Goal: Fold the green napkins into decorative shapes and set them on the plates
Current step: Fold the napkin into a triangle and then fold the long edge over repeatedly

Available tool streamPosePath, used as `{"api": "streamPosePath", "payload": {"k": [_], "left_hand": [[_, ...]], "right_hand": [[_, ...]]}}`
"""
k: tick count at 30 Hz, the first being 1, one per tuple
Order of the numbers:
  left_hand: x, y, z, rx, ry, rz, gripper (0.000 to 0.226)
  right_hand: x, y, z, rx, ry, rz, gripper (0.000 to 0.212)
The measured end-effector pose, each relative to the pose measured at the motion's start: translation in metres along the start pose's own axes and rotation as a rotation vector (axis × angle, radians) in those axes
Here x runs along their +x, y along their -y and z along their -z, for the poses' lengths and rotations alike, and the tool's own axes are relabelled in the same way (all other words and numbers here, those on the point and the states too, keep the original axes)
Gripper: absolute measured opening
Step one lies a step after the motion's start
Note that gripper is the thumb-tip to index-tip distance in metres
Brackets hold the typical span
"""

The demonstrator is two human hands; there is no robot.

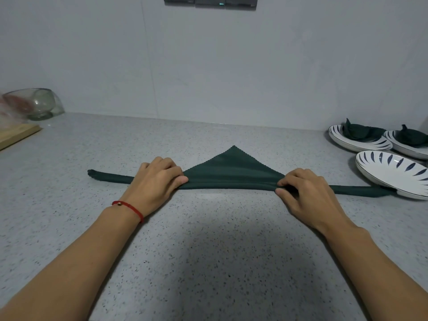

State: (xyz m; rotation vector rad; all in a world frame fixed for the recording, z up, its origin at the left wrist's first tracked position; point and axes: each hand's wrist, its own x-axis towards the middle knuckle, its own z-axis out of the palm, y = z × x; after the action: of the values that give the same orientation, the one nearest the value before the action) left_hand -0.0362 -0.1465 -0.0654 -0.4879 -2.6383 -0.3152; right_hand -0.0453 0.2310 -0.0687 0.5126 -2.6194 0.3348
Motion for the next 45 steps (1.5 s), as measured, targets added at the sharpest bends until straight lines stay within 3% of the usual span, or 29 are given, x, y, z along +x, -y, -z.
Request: {"api": "streamPosePath", "payload": {"k": [5,8,11,24,27,34,45], "left_hand": [[-0.002,-0.003,0.005,0.009,-0.025,-0.103,0.018],[0.000,-0.005,0.003,0.047,-0.035,-0.091,0.017],[0.002,-0.011,0.001,0.013,-0.038,-0.037,0.007],[0.002,-0.015,-0.002,-0.004,0.026,0.024,0.015],[0.003,-0.017,-0.004,-0.071,0.043,0.064,0.008],[-0.002,-0.014,0.000,-0.081,-0.015,0.015,0.007],[0.001,-0.015,0.001,-0.135,0.037,-0.024,0.006]], "right_hand": [[0.003,0.000,-0.001,-0.011,-0.005,0.004,0.013],[0.000,0.002,0.002,0.015,-0.015,0.002,0.002],[-0.002,0.003,0.002,0.027,-0.015,-0.001,0.006],[0.000,0.003,-0.001,0.048,-0.017,-0.018,0.006],[-0.001,0.004,-0.001,0.032,-0.025,-0.001,0.006],[-0.001,-0.001,0.000,0.061,-0.008,0.013,0.016],[-0.001,0.002,0.002,0.116,-0.001,0.023,0.009]]}}
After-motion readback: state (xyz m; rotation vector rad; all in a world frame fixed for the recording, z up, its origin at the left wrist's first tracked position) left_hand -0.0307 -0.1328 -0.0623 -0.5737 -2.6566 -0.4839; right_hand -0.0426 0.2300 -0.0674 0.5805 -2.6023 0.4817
